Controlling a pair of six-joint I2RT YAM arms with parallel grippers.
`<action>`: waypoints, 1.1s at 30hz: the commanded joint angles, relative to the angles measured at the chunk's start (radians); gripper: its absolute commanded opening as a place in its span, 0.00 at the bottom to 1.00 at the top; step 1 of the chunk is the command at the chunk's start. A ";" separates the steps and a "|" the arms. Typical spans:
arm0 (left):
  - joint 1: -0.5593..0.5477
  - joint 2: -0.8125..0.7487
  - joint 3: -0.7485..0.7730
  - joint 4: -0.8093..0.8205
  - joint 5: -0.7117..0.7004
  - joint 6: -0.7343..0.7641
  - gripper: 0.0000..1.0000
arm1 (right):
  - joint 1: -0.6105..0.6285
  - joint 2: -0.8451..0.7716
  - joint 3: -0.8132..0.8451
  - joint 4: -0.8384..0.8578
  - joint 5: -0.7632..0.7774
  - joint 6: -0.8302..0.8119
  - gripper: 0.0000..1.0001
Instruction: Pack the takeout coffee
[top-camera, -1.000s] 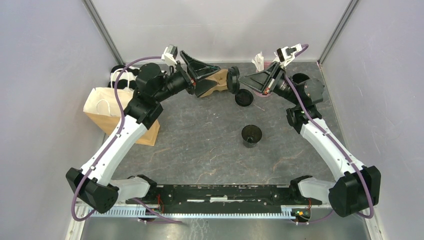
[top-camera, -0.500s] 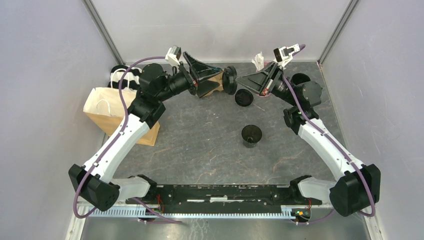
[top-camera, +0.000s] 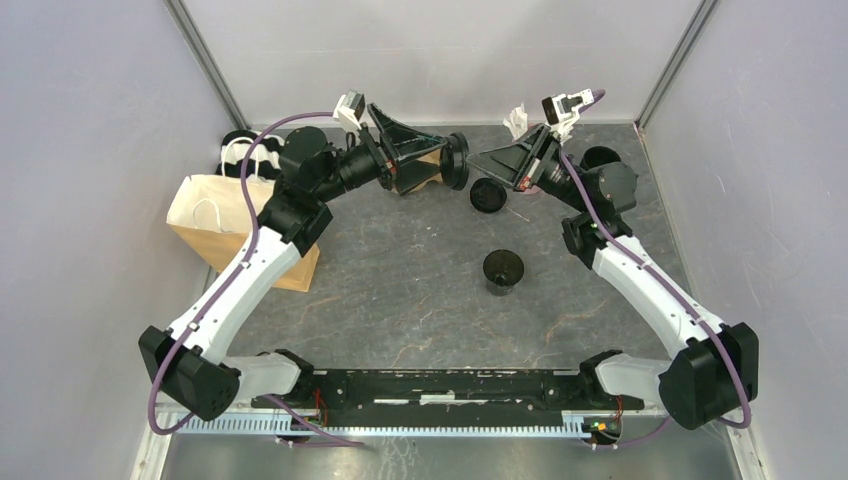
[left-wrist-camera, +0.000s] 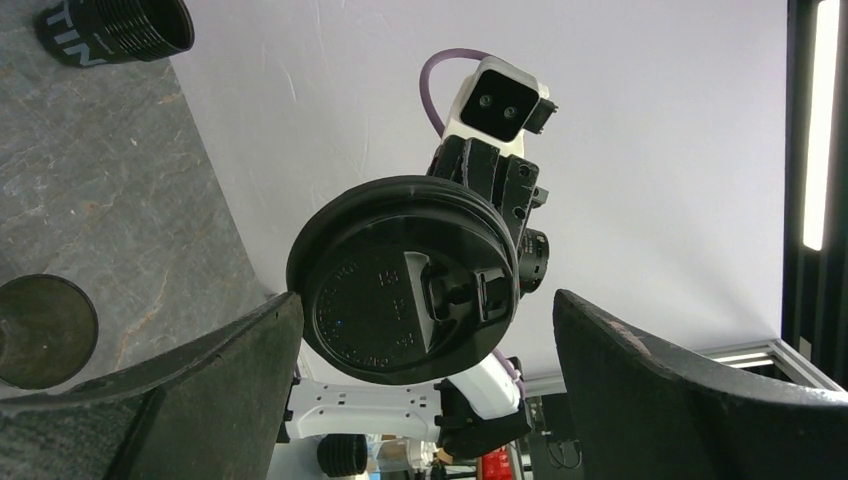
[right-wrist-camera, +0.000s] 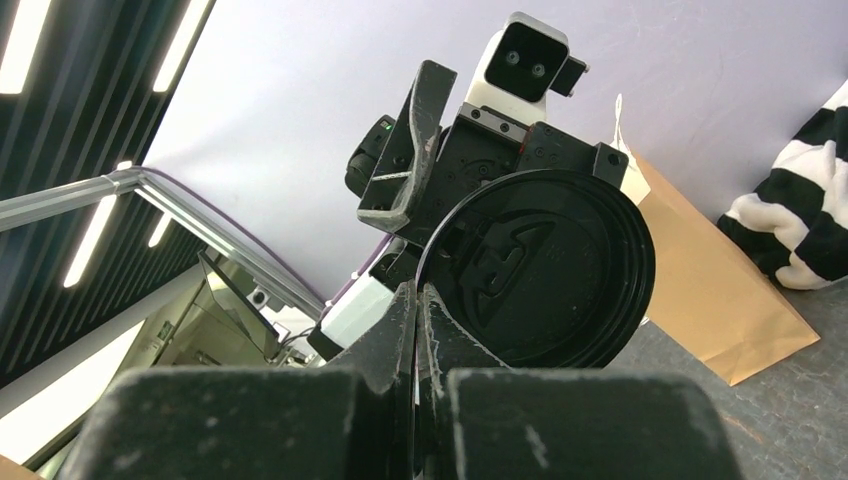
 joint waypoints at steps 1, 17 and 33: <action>0.000 0.008 0.003 0.056 0.049 -0.033 1.00 | 0.009 0.007 -0.004 0.052 0.020 -0.014 0.00; -0.001 0.043 0.053 -0.026 0.058 0.037 1.00 | 0.015 0.037 0.030 0.054 0.008 -0.016 0.00; 0.000 0.067 0.096 -0.096 0.048 0.079 0.92 | 0.015 0.048 0.035 0.003 0.003 -0.060 0.00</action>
